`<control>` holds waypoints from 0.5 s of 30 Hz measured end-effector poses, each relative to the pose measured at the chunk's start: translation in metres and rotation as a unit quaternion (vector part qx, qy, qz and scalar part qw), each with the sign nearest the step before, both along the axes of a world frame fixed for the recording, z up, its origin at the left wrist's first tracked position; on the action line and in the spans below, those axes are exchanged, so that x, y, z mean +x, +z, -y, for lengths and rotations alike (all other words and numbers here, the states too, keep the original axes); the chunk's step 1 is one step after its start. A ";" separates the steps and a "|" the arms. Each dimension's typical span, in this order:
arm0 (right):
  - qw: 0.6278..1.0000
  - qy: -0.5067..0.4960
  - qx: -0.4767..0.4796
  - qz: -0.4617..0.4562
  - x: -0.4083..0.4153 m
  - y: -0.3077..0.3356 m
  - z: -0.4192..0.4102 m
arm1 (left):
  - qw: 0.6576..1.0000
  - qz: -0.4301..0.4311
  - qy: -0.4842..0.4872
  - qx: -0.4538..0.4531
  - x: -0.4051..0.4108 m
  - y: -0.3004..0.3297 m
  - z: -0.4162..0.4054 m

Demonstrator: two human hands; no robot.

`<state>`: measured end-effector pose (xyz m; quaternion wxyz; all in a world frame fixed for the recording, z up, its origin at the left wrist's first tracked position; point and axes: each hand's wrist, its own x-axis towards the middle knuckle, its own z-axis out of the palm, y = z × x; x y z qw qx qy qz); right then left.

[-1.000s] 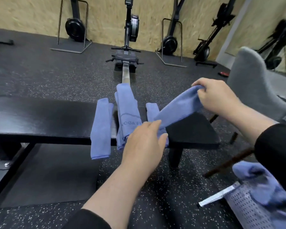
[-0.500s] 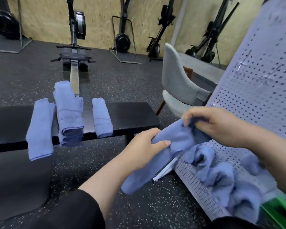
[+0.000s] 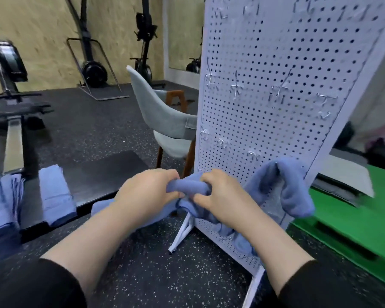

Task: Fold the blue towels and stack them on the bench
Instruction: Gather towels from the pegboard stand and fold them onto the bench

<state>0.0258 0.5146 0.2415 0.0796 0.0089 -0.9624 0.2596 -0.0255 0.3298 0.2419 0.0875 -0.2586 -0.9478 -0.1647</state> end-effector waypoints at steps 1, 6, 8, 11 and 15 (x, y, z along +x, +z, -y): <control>0.999 -0.024 -0.014 -0.018 -0.003 -0.001 -0.003 | 1.000 -0.019 0.007 -0.020 -0.004 0.000 -0.003; 0.989 -0.110 -0.093 -0.029 -0.016 -0.014 -0.026 | 0.997 -0.043 0.032 -0.054 -0.025 -0.008 -0.021; 0.987 -0.100 -0.120 -0.031 -0.022 -0.016 -0.029 | 0.997 -0.064 0.017 -0.030 -0.029 -0.009 -0.037; 0.980 -0.098 -0.151 -0.080 -0.030 -0.018 -0.030 | 0.997 -0.079 0.002 0.021 -0.035 -0.001 -0.060; 0.947 -0.133 -0.223 -0.191 -0.029 -0.018 -0.044 | 0.991 -0.113 -0.008 0.065 -0.047 0.016 -0.083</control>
